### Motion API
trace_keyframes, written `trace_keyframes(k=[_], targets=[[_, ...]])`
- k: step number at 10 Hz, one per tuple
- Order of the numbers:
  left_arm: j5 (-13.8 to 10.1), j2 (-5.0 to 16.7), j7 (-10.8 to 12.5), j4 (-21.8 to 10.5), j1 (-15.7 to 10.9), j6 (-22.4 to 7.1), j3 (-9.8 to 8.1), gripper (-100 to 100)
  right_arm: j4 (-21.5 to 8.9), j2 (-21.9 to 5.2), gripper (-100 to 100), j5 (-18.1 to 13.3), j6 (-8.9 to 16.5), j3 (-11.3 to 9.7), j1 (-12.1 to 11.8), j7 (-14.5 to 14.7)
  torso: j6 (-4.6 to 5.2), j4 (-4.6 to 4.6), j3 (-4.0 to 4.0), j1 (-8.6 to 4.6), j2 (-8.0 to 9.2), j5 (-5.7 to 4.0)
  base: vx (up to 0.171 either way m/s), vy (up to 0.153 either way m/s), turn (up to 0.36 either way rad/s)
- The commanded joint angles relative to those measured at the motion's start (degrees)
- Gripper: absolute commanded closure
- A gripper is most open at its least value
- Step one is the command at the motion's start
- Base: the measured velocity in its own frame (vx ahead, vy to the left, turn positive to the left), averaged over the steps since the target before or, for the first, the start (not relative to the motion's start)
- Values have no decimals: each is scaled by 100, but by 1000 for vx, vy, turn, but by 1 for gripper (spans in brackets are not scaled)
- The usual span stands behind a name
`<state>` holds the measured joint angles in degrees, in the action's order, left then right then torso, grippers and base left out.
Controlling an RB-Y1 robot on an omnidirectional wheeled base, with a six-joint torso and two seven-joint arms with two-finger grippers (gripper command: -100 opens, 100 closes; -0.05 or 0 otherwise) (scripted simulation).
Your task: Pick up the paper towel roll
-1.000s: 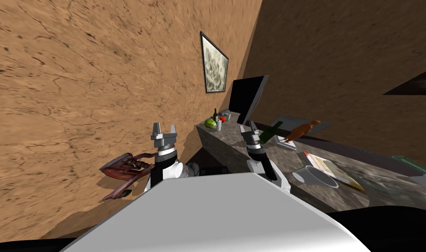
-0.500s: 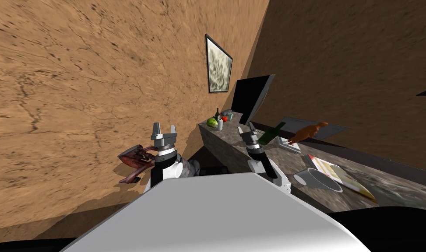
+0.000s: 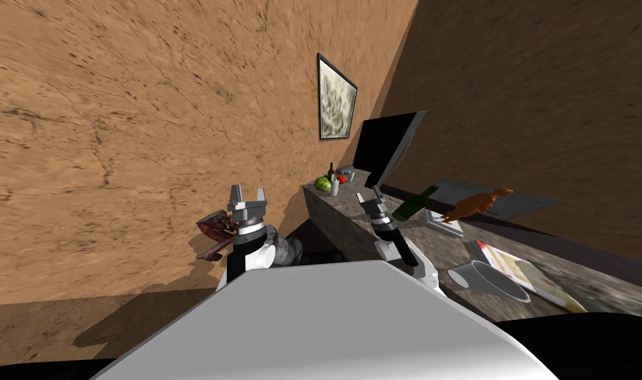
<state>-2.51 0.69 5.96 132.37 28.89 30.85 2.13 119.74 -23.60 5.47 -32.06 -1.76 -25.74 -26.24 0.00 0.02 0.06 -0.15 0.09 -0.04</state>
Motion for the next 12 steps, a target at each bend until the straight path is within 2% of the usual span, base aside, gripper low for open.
trace_keyframes(k=[1, 2, 3, 6, 9, 12], targets=[[0, 0, 0, 0, 0, 0, 0, 0, -45, -78, -100, 44, -7, -14, 12, -185, 0, 0, 0, 0, 0, 0, -34, -24, 79], [0, 0, 0, 0, 1, 0, 0, 0, -162, -236, -100, 138, -20, -44, 48, -405, 3, 0, 0, 2, -1, 0, -44, -23, 158], [0, 0, 0, 0, 0, 0, 0, 0, -162, -236, -100, 138, -20, -44, 48, -466, 0, 0, 1, 1, 2, 0, -35, -25, 77], [0, 0, 0, 0, 1, 0, 0, 0, -410, -545, -100, 351, -22, -103, 110, -949, 3, 0, -1, -1, -2, 0, -35, -29, 140], [0, 0, 0, 0, 0, 0, 0, 0, -541, -694, -100, 471, -9, -131, 136, -1338, 0, -1, -3, -4, -5, -1, -26, -33, 122], [0, 0, 0, 0, 1, 0, -1, 0, -818, -975, -100, 739, 48, -185, 179, -1830, 4, -1, -4, -3, -8, -1, -24, -35, 147]])
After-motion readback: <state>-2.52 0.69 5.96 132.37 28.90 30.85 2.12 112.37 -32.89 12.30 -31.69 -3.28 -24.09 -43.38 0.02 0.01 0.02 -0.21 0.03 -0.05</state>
